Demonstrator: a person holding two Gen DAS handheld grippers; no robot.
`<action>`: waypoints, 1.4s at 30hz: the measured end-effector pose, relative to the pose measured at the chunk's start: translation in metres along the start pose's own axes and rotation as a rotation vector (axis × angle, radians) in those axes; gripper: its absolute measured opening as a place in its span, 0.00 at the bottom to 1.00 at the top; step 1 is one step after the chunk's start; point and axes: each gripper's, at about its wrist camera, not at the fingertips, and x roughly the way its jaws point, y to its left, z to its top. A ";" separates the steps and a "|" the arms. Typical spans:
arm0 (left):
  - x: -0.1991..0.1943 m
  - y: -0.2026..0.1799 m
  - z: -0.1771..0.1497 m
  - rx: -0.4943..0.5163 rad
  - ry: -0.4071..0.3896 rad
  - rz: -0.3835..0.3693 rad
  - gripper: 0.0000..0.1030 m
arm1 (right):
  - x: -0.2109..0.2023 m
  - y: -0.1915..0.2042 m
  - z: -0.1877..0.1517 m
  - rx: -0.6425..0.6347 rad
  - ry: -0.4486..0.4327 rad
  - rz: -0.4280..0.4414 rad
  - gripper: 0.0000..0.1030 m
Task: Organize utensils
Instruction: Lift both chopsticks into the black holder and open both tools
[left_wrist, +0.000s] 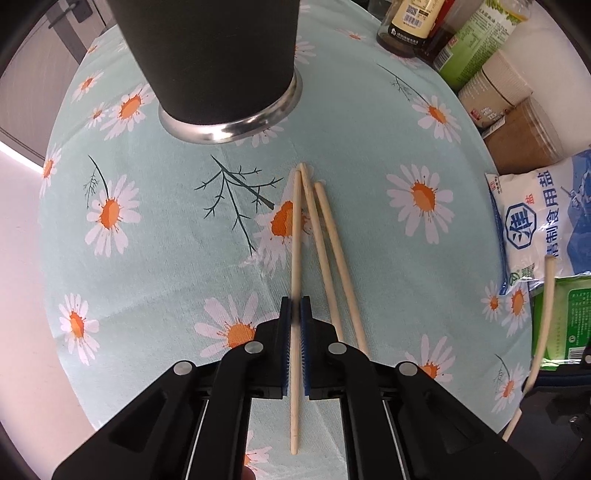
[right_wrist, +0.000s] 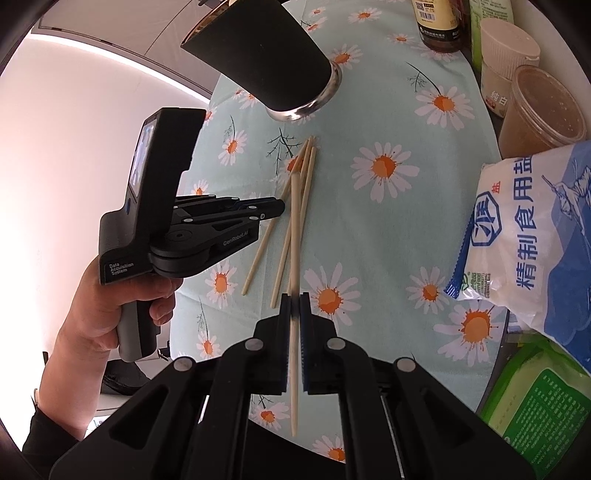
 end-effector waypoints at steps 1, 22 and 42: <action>-0.001 0.003 -0.001 -0.006 -0.004 -0.011 0.04 | 0.001 0.001 0.001 0.001 0.001 -0.005 0.05; -0.100 0.102 -0.051 0.002 -0.277 -0.360 0.04 | 0.033 0.069 0.034 0.034 -0.118 -0.060 0.06; -0.222 0.138 -0.020 0.019 -0.877 -0.515 0.04 | -0.056 0.126 0.102 -0.144 -0.707 -0.047 0.06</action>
